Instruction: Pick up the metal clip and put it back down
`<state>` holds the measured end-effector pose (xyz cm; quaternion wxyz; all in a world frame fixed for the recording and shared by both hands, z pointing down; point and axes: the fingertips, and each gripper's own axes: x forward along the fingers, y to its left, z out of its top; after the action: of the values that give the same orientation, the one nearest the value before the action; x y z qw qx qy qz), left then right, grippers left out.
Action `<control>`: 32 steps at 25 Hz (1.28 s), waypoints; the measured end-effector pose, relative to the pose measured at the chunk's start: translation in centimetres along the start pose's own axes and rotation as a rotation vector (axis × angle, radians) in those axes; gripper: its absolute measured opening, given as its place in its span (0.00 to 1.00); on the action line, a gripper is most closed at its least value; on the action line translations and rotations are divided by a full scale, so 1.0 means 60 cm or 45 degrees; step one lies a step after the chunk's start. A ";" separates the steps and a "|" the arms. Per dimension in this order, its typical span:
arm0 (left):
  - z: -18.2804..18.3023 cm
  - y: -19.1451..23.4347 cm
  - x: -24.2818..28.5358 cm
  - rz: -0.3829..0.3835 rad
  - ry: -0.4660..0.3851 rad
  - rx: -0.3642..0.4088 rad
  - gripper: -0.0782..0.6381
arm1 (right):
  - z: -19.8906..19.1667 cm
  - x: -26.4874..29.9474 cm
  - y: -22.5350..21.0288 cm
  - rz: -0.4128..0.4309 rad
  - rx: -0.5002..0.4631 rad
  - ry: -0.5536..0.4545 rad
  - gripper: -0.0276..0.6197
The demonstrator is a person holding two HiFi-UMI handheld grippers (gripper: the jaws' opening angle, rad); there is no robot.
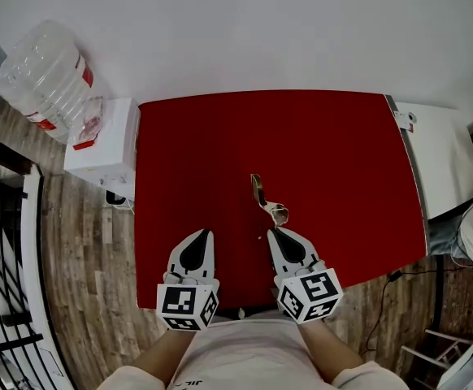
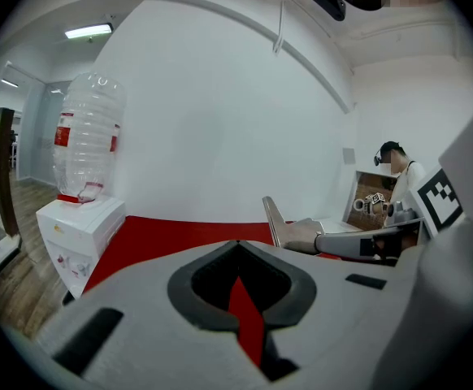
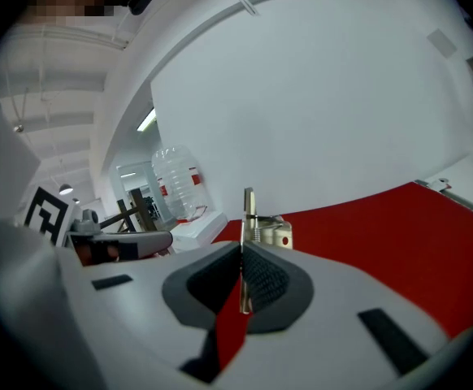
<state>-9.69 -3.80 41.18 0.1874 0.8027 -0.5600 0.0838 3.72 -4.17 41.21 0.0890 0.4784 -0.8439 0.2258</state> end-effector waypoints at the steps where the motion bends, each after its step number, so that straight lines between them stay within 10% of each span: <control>1: -0.006 0.004 0.003 0.002 0.008 -0.002 0.12 | -0.005 0.007 -0.006 -0.006 0.008 0.002 0.06; 32: -0.166 0.076 0.096 0.007 0.200 -0.056 0.12 | -0.197 0.215 -0.129 -0.110 0.338 0.201 0.06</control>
<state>-11.13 -6.27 53.21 0.2482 0.7878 -0.5473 0.1347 2.71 -11.94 58.64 0.1008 0.5027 -0.7757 0.3681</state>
